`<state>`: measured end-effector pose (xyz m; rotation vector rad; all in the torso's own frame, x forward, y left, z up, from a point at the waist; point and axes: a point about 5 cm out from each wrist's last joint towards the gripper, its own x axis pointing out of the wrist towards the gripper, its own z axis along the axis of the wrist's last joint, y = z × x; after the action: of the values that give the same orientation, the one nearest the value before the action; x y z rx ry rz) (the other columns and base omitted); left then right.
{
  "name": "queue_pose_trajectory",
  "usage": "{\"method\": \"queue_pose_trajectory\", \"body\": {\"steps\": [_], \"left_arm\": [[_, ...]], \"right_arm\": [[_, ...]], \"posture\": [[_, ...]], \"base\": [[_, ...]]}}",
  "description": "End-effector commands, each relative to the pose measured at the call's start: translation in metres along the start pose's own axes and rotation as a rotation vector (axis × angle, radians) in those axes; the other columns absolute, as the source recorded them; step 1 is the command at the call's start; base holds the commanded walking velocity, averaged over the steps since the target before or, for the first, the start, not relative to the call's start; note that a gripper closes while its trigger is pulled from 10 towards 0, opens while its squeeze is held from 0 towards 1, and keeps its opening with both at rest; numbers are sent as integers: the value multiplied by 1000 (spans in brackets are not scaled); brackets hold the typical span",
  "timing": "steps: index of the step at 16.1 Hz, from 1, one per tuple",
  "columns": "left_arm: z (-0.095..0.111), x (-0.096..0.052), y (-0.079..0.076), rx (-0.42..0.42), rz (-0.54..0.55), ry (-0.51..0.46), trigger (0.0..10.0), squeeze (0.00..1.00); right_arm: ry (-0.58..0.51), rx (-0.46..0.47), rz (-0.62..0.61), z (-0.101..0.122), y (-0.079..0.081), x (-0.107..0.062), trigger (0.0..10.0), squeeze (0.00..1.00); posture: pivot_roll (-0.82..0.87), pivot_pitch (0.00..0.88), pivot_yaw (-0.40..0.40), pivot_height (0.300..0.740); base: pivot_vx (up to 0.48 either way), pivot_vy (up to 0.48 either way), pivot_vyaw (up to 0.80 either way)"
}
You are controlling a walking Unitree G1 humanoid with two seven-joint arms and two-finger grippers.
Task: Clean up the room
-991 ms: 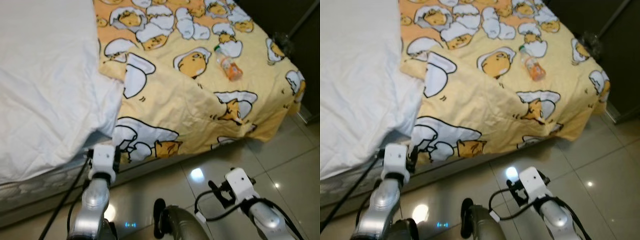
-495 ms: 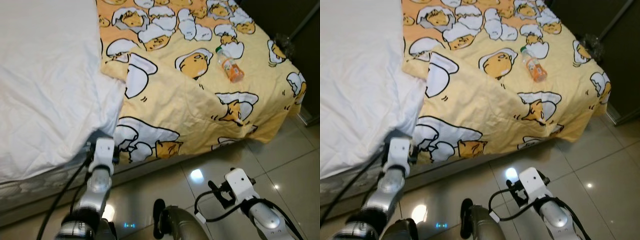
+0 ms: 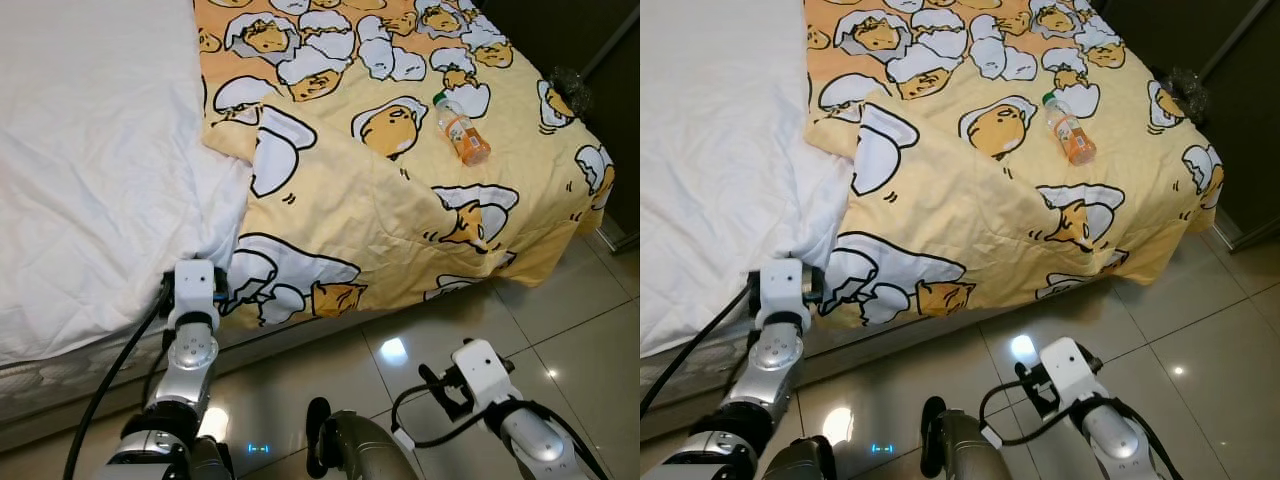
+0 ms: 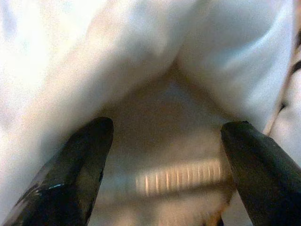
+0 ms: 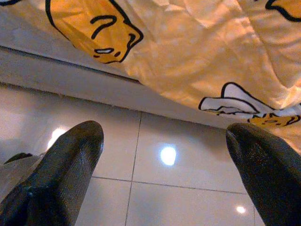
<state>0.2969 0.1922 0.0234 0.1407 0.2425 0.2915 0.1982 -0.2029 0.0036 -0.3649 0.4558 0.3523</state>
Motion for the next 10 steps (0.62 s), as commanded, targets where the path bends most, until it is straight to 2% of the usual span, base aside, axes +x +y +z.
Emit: {"method": "queue_pose_trajectory", "body": {"steps": [1,2,4,5,7,8,9,10], "left_arm": [[-4,-1,-7,-83,-23,42,10000,0],[-4,0,-10,-111,-28,53,10000,0],[3,5,-21,-257,-51,90,10000,0],[9,6,-27,-273,-82,70,10000,0],[15,6,-33,-275,-119,42,10000,0],[14,6,-33,-257,-124,38,10000,0],[9,3,-30,-204,-111,37,10000,0],[8,2,-29,-210,-111,41,10000,0]], "right_arm": [[17,-16,-5,-3,-4,-3,10000,0],[17,-17,-3,-3,-4,-3,10000,0],[19,-24,-2,-3,-6,-3,10000,0],[20,-26,-5,-3,-7,-4,10000,0],[21,-27,-8,-4,-9,-6,10000,0],[22,-27,-9,-4,-9,-6,10000,0],[26,-25,-11,-5,-8,-8,10000,0],[27,-25,-12,-6,-9,-8,10000,0]], "posture": [[-206,217,-150,736],[-207,217,-152,736],[-215,216,-154,736],[-215,216,-154,736],[-230,209,-152,736],[-230,209,-151,736],[-234,209,-148,736],[-231,210,-147,736]], "base": [[0,0,0],[0,0,0],[0,0,0],[0,0,0],[0,0,0],[0,0,0],[0,0,0],[0,0,0]]}}
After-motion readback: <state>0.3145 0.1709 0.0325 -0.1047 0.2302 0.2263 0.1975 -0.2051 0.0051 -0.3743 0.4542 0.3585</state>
